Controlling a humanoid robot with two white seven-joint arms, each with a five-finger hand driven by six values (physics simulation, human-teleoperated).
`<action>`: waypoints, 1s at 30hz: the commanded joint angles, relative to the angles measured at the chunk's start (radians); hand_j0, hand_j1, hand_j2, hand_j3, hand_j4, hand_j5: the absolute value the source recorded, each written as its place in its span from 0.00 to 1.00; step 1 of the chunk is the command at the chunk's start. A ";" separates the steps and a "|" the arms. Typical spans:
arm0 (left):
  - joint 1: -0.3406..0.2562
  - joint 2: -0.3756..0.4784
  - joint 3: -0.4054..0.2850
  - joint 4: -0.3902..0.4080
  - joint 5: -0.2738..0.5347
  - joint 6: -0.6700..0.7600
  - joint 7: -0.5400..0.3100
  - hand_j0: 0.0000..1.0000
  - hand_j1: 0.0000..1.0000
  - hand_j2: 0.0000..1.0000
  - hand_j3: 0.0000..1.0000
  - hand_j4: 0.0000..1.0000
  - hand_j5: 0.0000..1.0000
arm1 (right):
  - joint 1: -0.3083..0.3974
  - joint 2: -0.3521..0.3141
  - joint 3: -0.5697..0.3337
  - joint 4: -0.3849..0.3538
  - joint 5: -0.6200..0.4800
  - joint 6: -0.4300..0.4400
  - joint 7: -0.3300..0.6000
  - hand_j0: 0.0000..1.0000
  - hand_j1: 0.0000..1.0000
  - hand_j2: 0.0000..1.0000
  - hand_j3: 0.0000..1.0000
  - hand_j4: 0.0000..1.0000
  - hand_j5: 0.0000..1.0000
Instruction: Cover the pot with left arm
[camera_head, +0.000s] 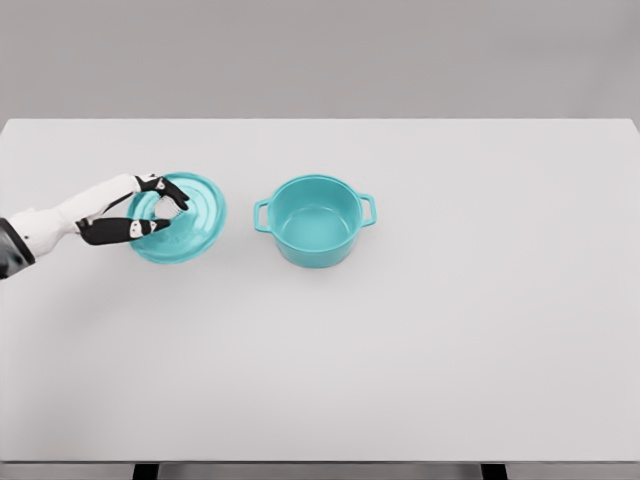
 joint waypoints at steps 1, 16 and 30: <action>0.000 -0.001 0.001 -0.017 0.004 0.008 0.000 0.53 0.53 0.53 0.53 0.53 0.53 | 0.000 0.000 0.000 0.000 0.001 0.000 0.000 1.00 1.00 1.00 1.00 1.00 1.00; -0.034 -0.024 -0.014 -0.054 0.004 0.025 0.000 0.54 0.54 0.54 0.54 0.54 0.54 | 0.000 0.000 0.000 0.000 0.001 0.000 0.000 1.00 1.00 1.00 1.00 1.00 1.00; -0.083 -0.046 -0.048 -0.069 0.004 0.034 0.000 0.54 0.54 0.54 0.54 0.54 0.54 | 0.000 0.000 0.000 0.000 0.001 0.000 0.000 1.00 1.00 1.00 1.00 1.00 1.00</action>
